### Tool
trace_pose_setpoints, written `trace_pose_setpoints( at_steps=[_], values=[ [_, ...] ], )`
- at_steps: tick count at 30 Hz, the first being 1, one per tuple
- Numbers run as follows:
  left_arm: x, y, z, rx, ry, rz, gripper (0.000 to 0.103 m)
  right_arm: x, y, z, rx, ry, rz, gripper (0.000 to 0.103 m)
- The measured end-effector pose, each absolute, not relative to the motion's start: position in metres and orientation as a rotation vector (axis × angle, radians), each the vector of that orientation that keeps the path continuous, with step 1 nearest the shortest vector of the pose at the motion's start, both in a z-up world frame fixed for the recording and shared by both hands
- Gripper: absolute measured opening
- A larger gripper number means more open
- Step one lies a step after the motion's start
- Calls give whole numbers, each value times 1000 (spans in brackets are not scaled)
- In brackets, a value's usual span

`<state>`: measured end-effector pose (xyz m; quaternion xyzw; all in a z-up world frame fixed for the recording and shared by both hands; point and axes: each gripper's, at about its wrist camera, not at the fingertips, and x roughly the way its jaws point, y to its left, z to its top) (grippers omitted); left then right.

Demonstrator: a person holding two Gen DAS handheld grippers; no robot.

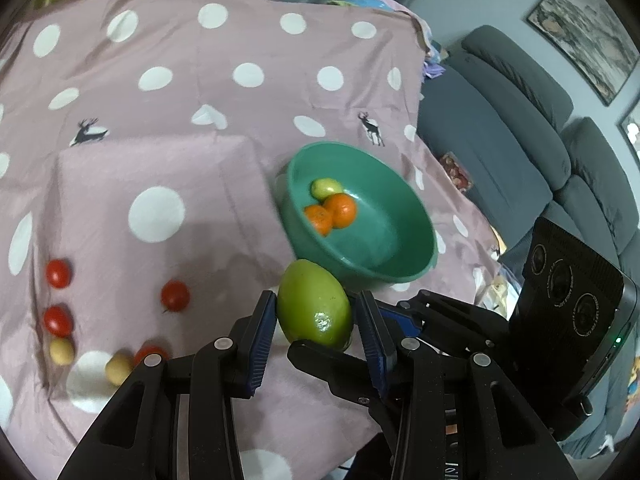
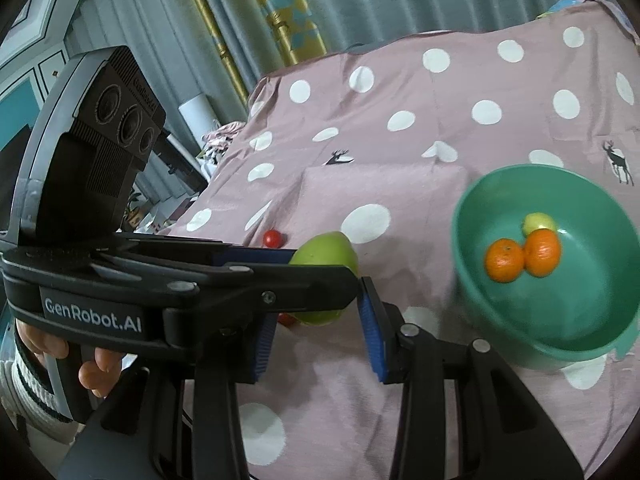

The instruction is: Organize fruits

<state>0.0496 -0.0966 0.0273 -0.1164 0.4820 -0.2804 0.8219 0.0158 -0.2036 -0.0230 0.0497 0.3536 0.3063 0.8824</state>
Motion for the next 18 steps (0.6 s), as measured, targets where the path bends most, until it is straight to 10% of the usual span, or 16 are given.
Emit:
trace_pose_setpoints(
  at_steps=[18],
  values=[
    [82,-159,24,-201,1063,-718,41,26,-265,-27,175,709,514,40]
  ],
)
